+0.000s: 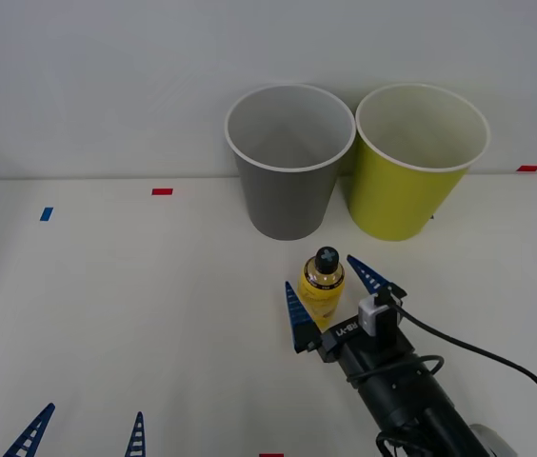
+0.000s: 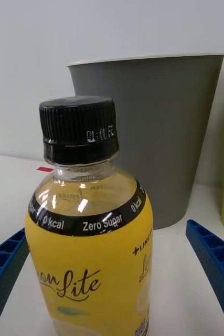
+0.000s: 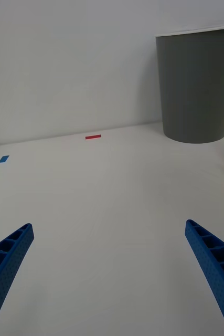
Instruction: Put cans in the gray bin and PET bottles in the light green bin.
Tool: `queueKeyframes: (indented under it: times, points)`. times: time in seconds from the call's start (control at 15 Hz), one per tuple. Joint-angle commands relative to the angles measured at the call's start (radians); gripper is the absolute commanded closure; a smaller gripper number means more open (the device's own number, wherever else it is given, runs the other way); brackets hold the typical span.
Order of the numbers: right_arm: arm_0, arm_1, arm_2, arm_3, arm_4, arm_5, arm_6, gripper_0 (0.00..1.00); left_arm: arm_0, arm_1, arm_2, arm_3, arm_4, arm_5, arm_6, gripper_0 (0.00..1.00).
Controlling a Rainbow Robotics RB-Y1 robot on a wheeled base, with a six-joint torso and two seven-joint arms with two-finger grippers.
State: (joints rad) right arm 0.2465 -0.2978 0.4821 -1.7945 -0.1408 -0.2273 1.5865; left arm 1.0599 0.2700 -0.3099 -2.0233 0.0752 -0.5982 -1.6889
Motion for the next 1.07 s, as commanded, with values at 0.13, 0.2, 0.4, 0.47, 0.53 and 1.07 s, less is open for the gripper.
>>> queueKeyframes:
  times: [0.13,0.2,0.4,0.47,0.53,1.07]
  points:
    - [-0.018,0.003,0.0,0.0,-0.005,0.011,-0.002,0.0,0.0,0.0,0.0,0.0,0.0,0.0,0.0,0.0]
    - [-0.016,0.003,0.0,0.0,-0.005,0.011,-0.002,0.0,0.0,0.0,0.0,0.0,0.0,0.0,0.0,0.0]
    - [-0.016,0.003,0.0,0.0,-0.005,0.011,-0.002,0.69,0.0,0.0,0.0,0.0,0.0,0.0,0.0,0.0]
    - [-0.016,0.003,0.001,0.0,-0.005,0.011,-0.002,0.84,0.0,0.0,0.0,0.0,0.0,0.0,0.0,0.0]
    - [-0.016,0.005,0.001,0.0,-0.005,0.011,-0.002,0.85,0.0,0.0,0.0,0.0,0.0,0.0,0.0,0.0]
    - [-0.009,0.008,-0.005,0.0,0.007,0.014,0.009,0.91,0.0,0.0,0.0,0.0,0.0,0.0,0.0,0.0]
